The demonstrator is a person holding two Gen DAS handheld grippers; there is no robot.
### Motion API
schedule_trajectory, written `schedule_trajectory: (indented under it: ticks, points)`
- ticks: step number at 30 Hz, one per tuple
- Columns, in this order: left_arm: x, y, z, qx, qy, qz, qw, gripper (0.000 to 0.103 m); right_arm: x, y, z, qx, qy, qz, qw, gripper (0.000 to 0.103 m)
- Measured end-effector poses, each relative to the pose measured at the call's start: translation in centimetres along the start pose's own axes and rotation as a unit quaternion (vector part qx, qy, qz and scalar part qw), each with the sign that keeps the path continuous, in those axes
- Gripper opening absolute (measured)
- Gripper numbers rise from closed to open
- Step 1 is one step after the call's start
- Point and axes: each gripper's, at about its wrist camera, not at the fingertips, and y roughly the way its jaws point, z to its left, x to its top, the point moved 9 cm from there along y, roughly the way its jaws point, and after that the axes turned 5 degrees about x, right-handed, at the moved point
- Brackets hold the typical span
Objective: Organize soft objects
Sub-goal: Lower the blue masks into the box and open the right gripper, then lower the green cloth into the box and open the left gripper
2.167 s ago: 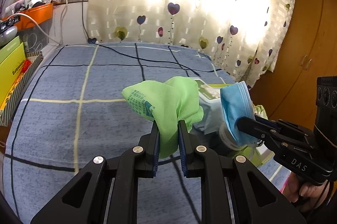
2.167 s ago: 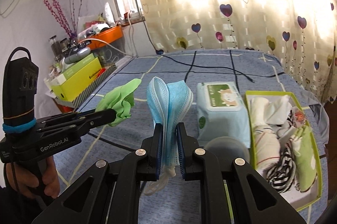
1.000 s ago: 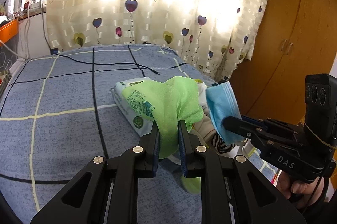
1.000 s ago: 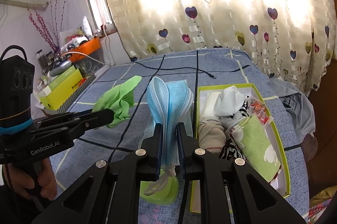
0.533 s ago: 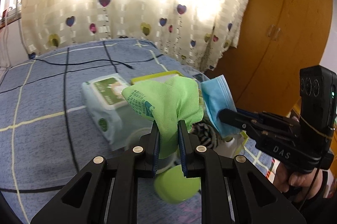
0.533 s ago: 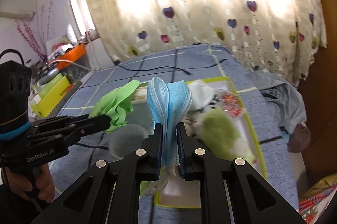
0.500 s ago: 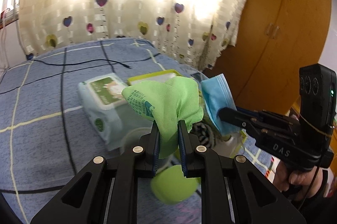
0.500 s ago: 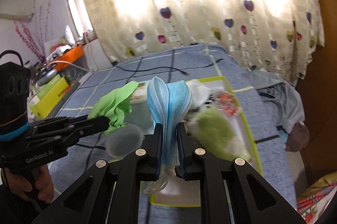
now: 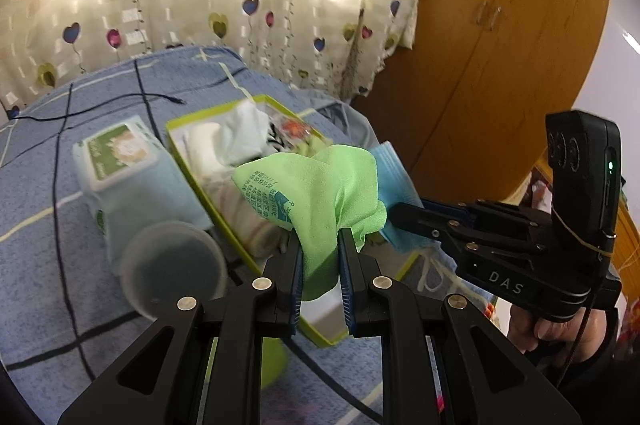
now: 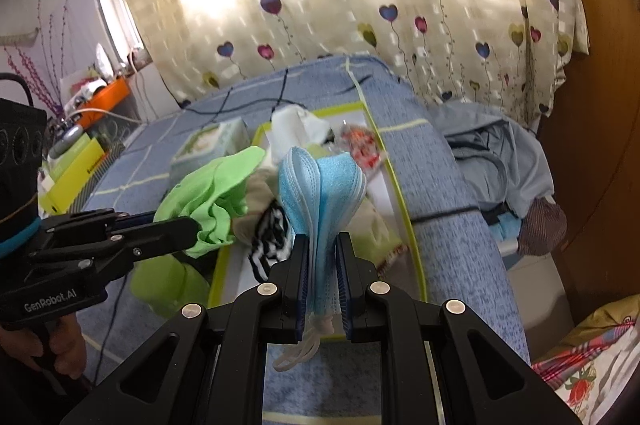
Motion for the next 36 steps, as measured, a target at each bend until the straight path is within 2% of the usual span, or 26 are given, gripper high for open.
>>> schedule_trajectory:
  ticks: [9,22,25,30,33,36]
  points:
    - [-1.8,3.2,-1.5,-0.007,0.005,0.052,0.9986,0.017,-1.1,1.9,-0.9,0.004,-0.001,0.032,0.999,0.013]
    - [-1.1,5.4,-0.5,0.002,-0.009,0.066,0.9978,0.017,0.7,4.2,-1.4,0.017,-0.001,0.032,0.999,0.015]
    - [-1.1,5.2,-0.9,-0.014,-0.007,0.067,0.9977,0.017,0.4,3.7,-1.6,0.019,0.004,0.028,0.999,0.027]
    - [-1.1,4.5,-1.5,-0.019,0.003,0.062,0.9979,0.019,0.4,2.1,-1.7,0.017,0.0,0.013,1.0,0.047]
    - [-1.0,3.8,-1.7,-0.021,0.006,0.053,0.9983,0.021,0.6,1.3,-1.6,0.014,-0.005,0.005,1.0,0.047]
    - [-1.1,3.4,-1.6,-0.01,0.013,0.049,0.9987,0.029,0.6,1.0,-1.5,0.012,-0.003,0.002,1.0,0.047]
